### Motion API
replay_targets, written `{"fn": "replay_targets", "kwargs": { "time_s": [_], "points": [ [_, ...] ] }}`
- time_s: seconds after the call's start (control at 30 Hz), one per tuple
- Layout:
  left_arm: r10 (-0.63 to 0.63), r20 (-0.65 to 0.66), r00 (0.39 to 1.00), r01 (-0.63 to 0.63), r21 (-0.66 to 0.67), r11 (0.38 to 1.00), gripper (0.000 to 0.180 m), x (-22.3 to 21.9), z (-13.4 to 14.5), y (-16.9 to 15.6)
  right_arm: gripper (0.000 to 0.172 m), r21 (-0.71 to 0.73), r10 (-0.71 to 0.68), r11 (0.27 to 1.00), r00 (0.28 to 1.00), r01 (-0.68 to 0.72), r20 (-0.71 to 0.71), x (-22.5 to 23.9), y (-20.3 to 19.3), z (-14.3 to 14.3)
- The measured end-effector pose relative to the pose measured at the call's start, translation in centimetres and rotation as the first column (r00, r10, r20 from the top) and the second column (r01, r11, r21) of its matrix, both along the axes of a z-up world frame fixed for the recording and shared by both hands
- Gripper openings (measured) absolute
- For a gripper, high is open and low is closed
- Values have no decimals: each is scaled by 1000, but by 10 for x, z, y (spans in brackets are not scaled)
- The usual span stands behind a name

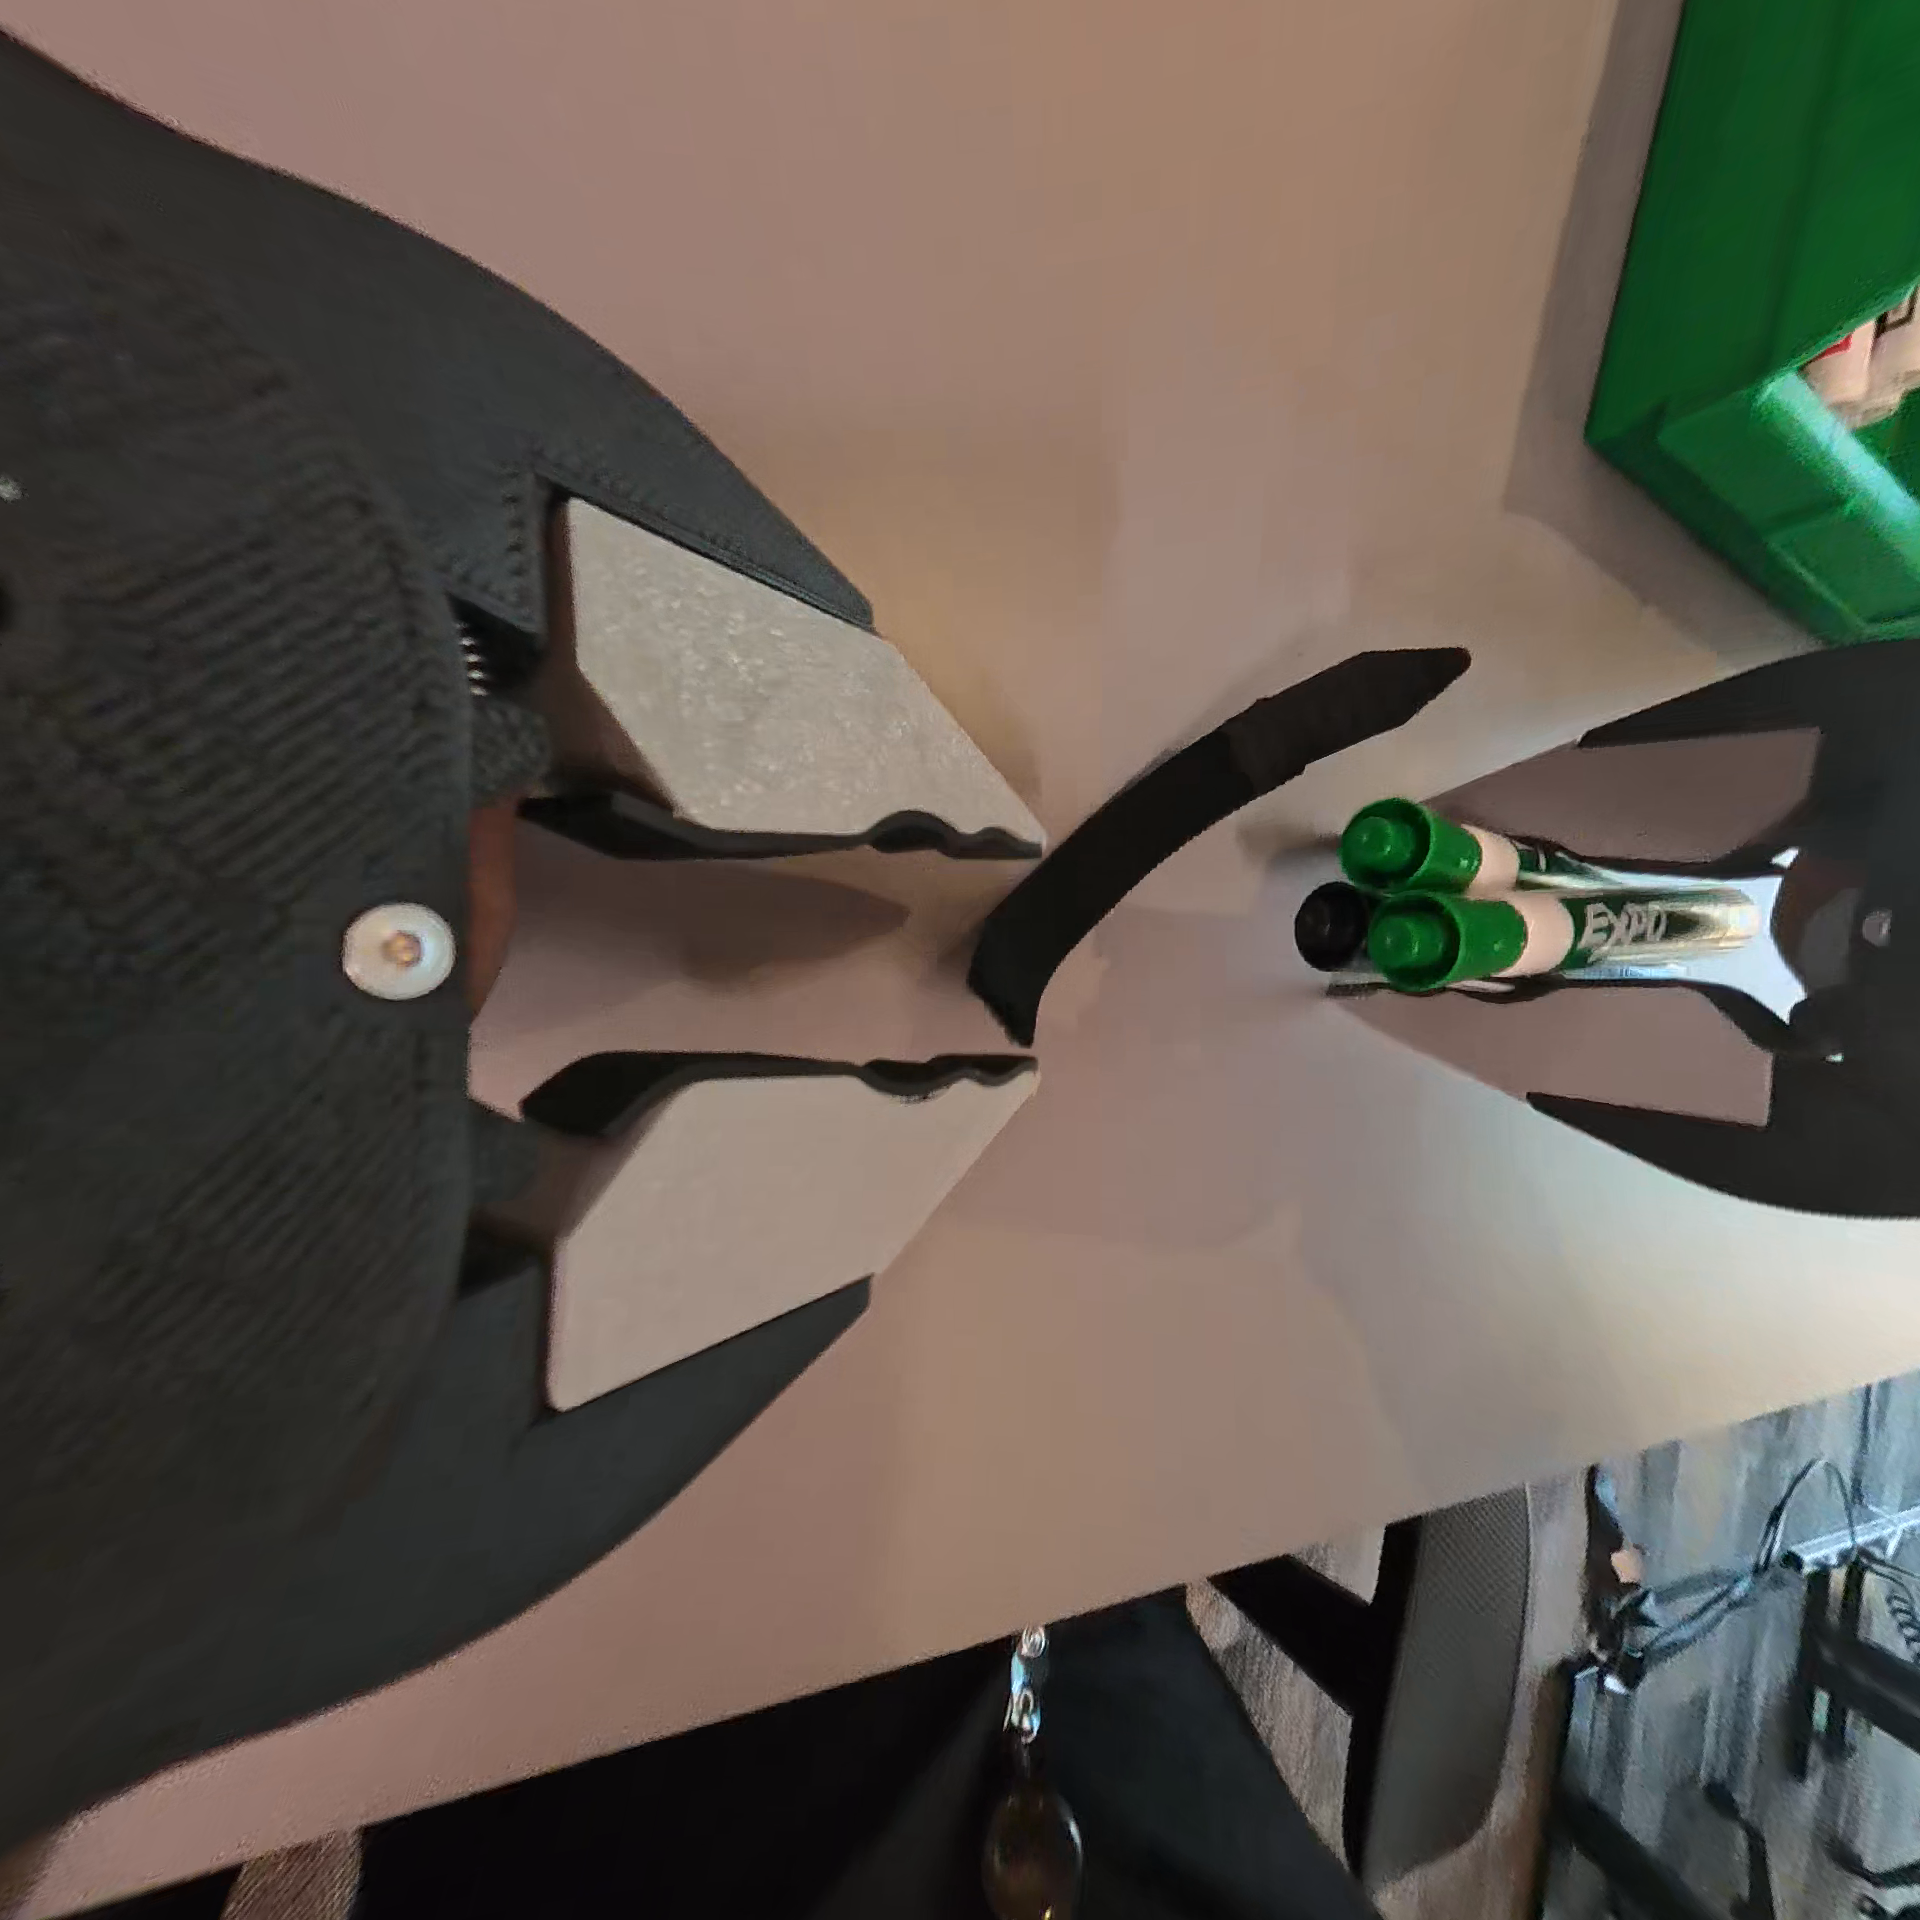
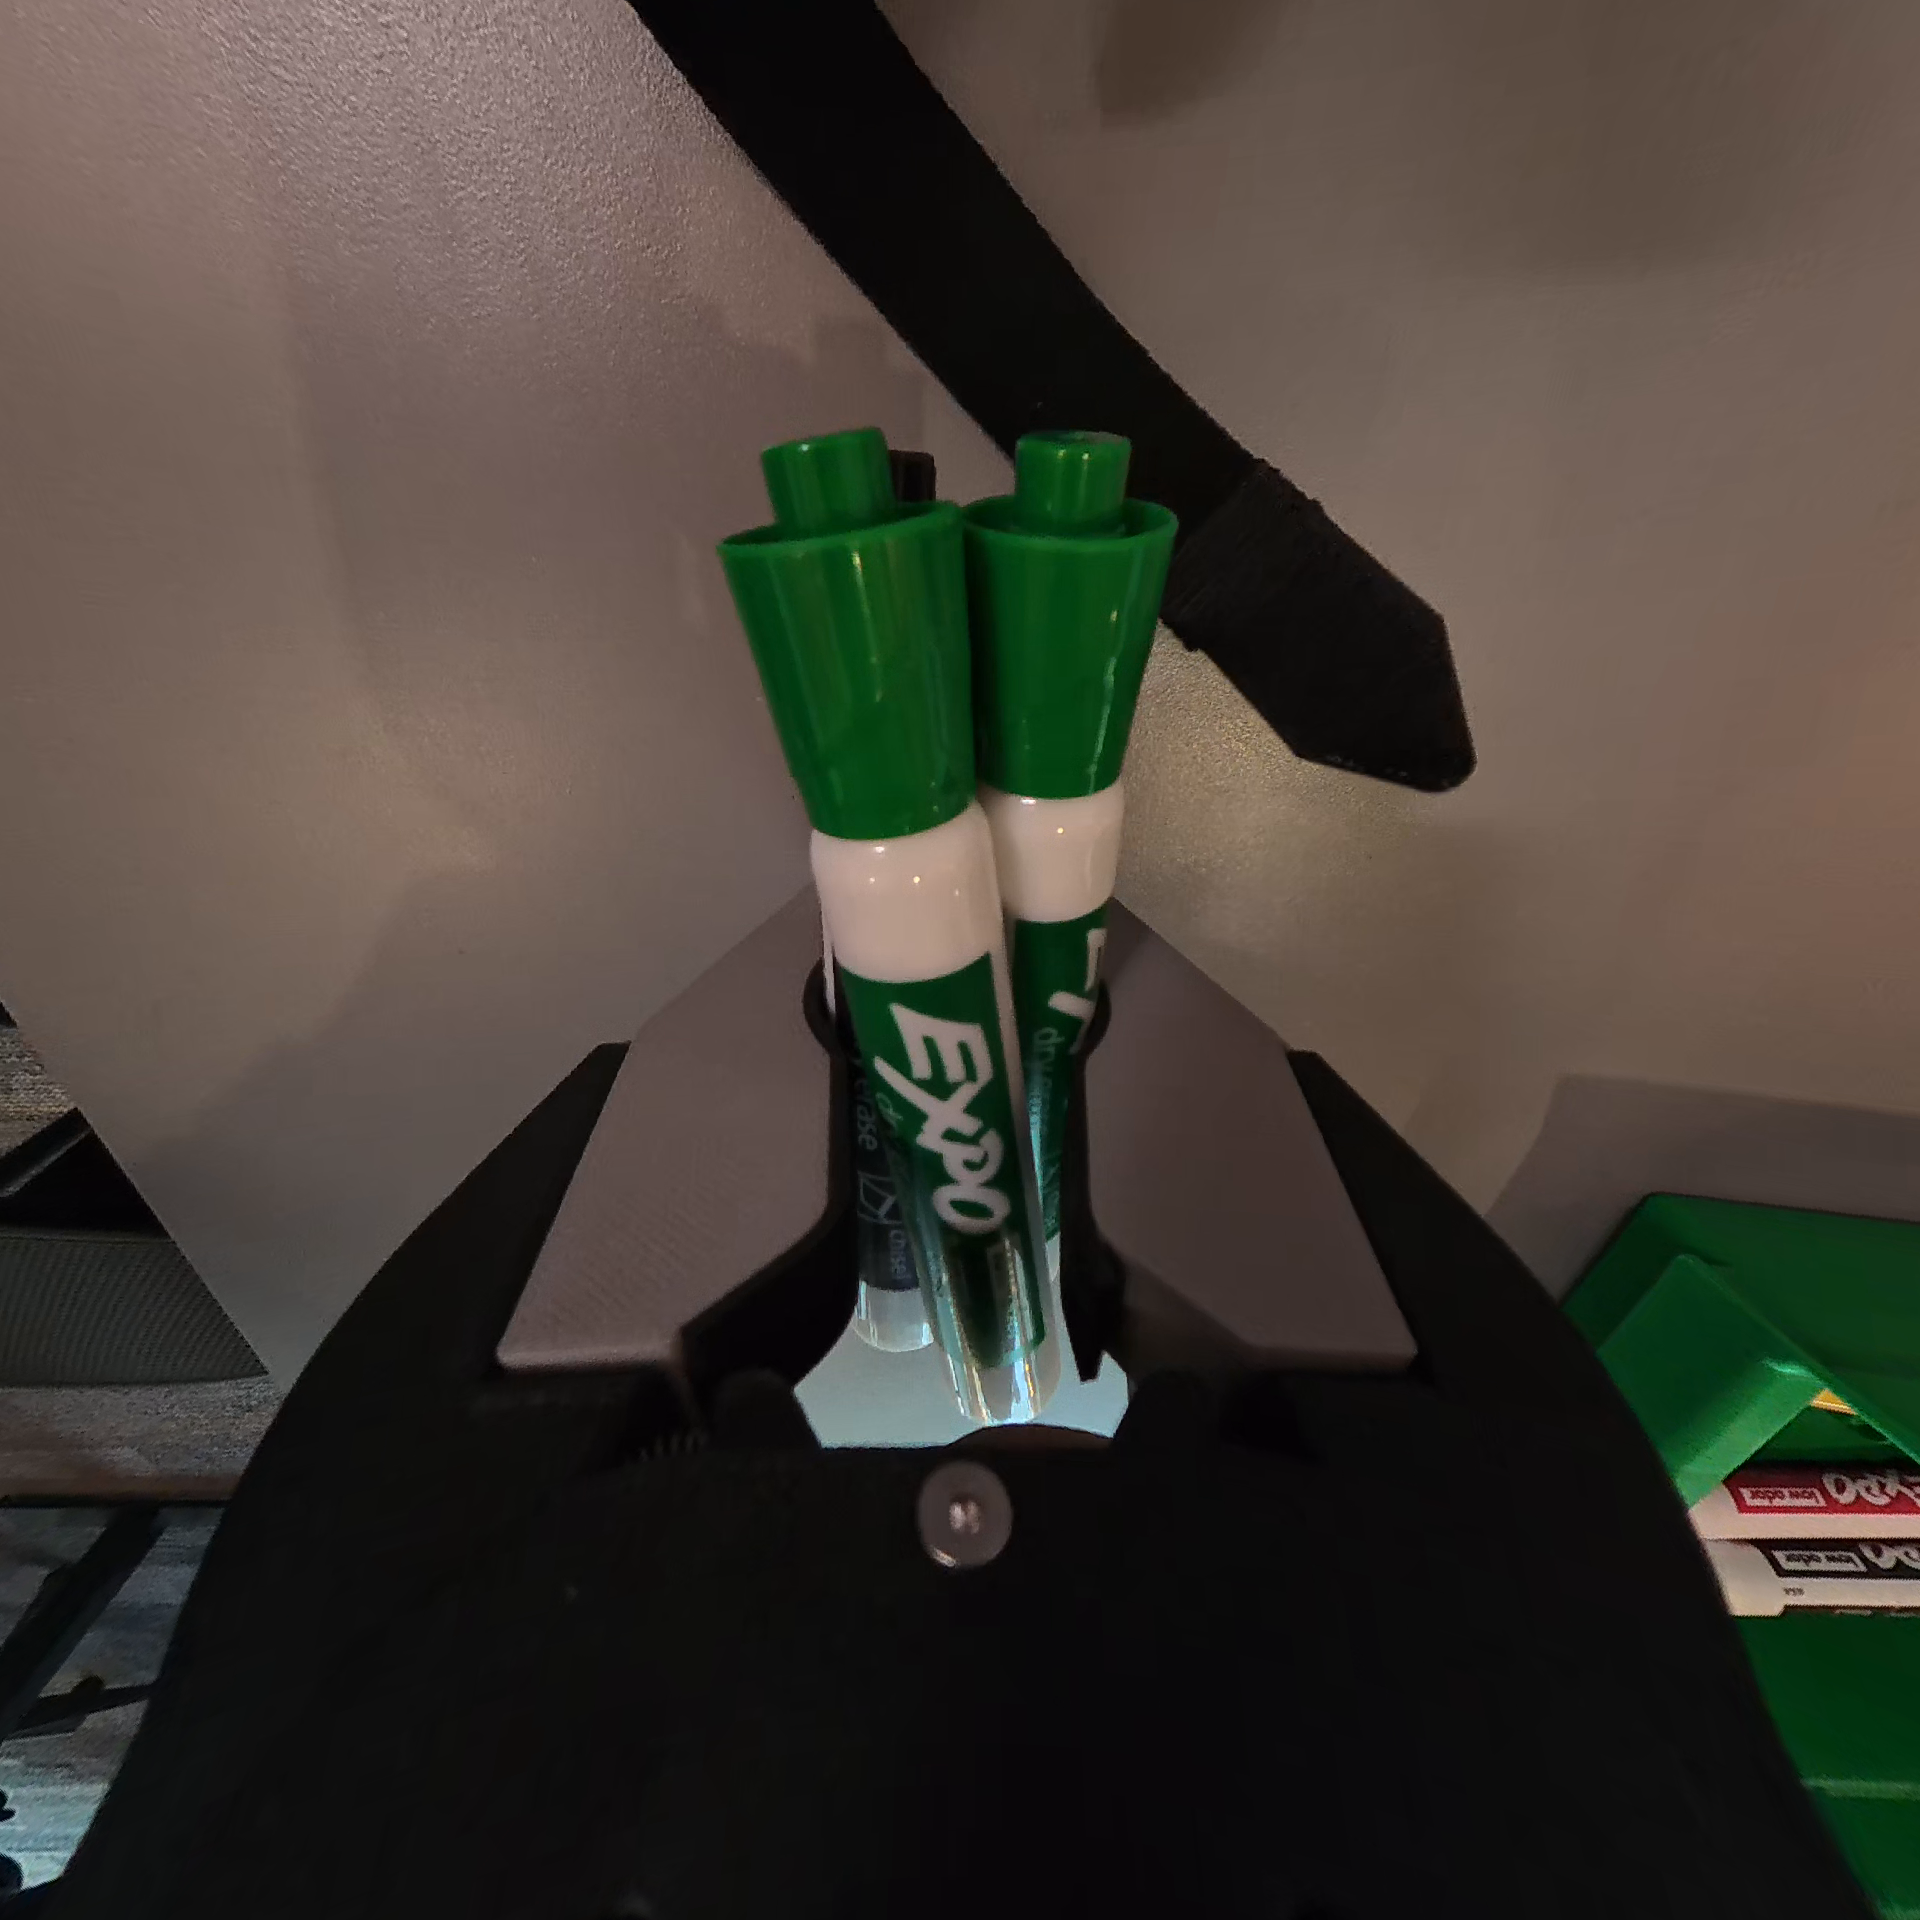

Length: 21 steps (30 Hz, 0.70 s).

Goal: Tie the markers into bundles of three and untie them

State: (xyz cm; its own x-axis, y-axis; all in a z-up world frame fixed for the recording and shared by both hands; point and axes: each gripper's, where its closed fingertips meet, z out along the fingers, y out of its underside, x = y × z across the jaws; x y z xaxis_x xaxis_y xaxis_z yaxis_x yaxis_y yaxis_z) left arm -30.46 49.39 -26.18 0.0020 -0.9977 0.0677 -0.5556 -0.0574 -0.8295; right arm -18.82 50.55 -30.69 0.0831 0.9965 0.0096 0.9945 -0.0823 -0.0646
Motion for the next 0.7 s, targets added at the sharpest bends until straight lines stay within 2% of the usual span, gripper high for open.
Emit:
{"fn": "replay_targets", "kwargs": {
  "time_s": [0.1, 0.23, 0.37, 0.6, 0.7],
  "points": [
    [-30, -46, 998, 28, -38, 999, 34, 0, -9, -6, 37, -1, 0, 1000, 1000, 0, 4, 0, 0, 0],
    [4, -132, 991, 1, 37, 999, 32, -7, -24, 3, 37, 0, 0, 1000, 1000, 0, 3, 0, -1, 0],
    [-22, -115, 993, 24, 15, 1000, 24, -4, -24, -2, 37, 0, 1, 1000, 1000, -1, 5, 1, -1, 0],
    [-59, -154, 986, 65, 36, 997, 27, 7, -33, -12, 37, 0, -1, 1000, 1000, 1, 4, 1, -2, 0],
    [-68, -119, 991, 70, 14, 997, 28, 10, -29, -15, 37, -1, -2, 1000, 1000, 2, 3, 1, -2, 0]
  ]
}}
